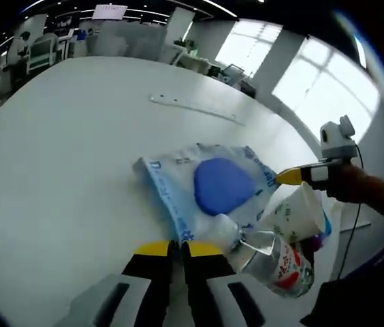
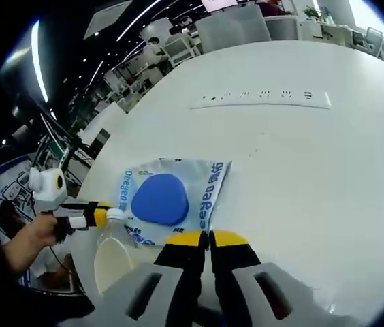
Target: Arrange the tabletop items into an orderly group along one side of the table until the central work area is clear of visible clutter.
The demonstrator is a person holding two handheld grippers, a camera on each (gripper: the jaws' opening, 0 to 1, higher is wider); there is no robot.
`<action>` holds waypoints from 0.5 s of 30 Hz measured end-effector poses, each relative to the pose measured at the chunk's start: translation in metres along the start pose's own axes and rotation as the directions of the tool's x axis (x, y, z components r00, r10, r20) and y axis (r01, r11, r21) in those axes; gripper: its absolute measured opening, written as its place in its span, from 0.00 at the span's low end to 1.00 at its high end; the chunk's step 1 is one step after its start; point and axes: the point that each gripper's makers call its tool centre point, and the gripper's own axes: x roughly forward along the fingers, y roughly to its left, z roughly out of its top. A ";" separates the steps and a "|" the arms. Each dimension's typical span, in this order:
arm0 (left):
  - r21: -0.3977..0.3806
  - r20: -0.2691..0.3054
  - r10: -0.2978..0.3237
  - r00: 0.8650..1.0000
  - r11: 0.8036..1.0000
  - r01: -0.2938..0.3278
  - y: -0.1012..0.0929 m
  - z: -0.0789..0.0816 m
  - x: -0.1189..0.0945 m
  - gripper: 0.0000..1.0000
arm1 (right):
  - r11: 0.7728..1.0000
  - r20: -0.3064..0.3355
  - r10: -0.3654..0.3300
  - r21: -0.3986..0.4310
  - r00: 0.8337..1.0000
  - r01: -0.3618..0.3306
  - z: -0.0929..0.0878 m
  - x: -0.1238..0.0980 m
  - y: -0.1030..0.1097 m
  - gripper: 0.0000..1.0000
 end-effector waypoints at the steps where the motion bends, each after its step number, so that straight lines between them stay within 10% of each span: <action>1: -0.002 0.009 0.006 1.000 1.000 -0.006 0.001 0.002 0.000 0.02 | 1.000 0.003 0.007 0.005 1.000 -0.007 0.000 -0.001 0.000 0.00; 15: 0.098 0.044 0.027 0.999 0.995 -0.031 -0.001 0.020 0.001 0.00 | 0.998 0.088 0.010 -0.063 0.996 -0.004 0.017 -0.009 0.008 0.00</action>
